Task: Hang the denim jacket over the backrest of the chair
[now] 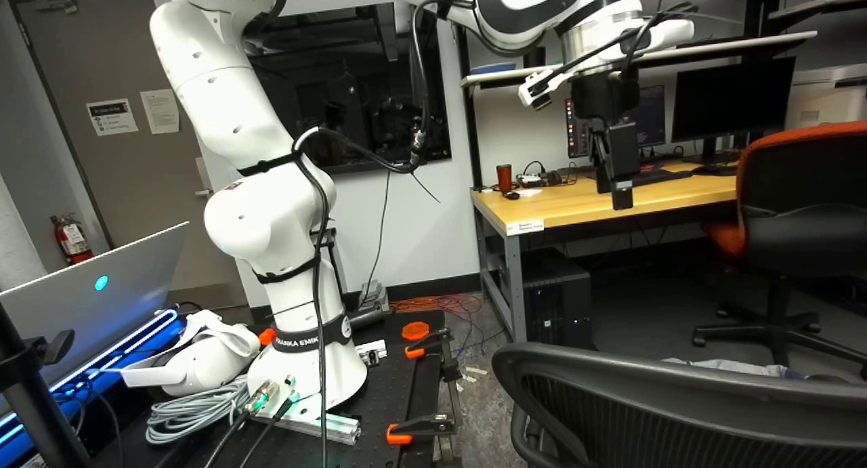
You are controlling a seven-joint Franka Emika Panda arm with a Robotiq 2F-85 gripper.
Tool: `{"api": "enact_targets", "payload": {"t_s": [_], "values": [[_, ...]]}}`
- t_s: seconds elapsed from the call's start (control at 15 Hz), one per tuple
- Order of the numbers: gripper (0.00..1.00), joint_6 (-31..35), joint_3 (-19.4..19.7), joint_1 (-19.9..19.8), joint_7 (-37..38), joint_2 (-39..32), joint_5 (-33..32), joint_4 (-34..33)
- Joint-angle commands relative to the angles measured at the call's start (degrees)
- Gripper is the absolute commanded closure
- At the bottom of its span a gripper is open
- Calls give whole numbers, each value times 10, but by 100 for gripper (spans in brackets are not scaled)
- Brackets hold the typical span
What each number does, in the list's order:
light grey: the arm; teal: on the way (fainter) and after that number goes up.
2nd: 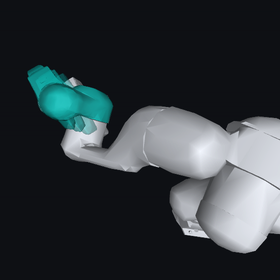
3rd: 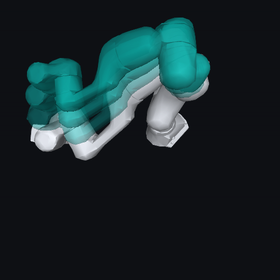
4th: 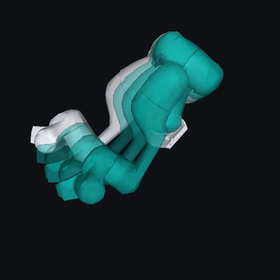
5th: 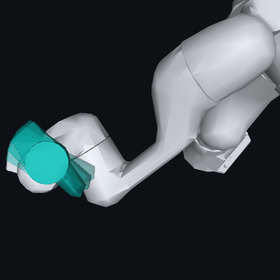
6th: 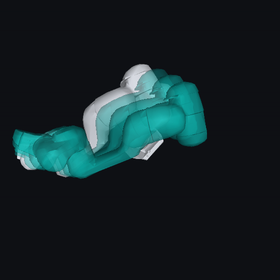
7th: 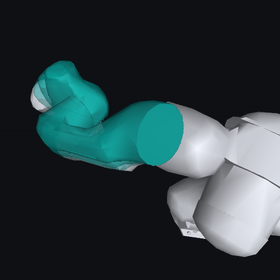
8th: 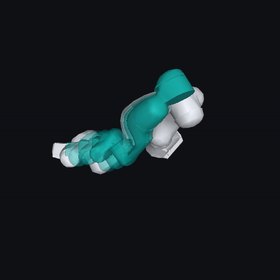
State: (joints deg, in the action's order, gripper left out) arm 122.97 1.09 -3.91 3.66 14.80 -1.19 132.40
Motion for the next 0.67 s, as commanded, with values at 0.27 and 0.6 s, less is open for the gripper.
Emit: {"api": "enact_targets", "payload": {"t_s": [0.27, 0.6], "values": [[0, 53, 4, -2, 33, -97, -17, -56], [0, 92, 5, 6, 34, -173, -9, -99]]}}
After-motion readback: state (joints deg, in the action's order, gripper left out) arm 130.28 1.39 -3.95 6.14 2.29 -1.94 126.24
